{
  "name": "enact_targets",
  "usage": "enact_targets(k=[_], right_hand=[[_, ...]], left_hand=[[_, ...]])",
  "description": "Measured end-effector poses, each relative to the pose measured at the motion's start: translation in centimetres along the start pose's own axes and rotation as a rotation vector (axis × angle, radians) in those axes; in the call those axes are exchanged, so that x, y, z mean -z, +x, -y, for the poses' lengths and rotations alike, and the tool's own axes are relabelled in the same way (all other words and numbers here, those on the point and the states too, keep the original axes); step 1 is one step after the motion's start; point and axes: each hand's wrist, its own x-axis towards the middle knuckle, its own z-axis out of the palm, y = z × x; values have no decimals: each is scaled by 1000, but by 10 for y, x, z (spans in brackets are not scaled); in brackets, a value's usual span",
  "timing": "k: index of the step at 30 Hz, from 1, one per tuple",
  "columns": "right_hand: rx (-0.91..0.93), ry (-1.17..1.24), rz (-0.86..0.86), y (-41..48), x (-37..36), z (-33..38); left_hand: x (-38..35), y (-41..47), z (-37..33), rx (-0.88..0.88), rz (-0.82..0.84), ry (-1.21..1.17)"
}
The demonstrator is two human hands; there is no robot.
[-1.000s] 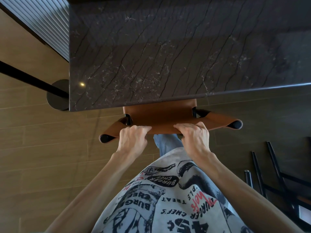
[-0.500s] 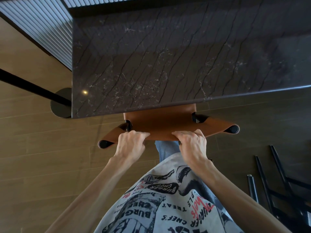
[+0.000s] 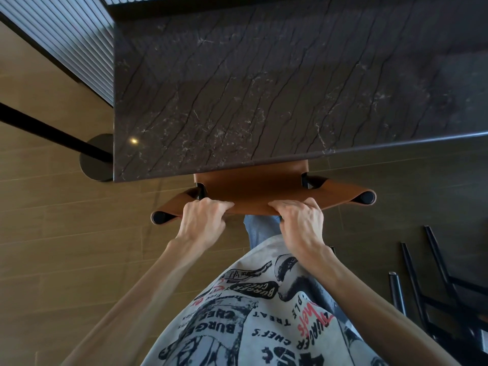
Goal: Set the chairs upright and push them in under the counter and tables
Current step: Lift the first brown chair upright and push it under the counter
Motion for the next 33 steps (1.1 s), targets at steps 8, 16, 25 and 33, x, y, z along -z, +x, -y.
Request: enact_targets(k=[8,16,25,33], right_hand=[[4,-14,-19,2,-1,4],[-5,-6,-18,-1,-5,7],[57,56,94,-1,3,2],[73,218,109,-28,22,13]], left_hand=[[3,1,3,-15,-12,0],[-2,-2,7,-14,-11,-25],[-3,-11,8,46,-31,-176],[-4,-49,-6,29,-152,-332]])
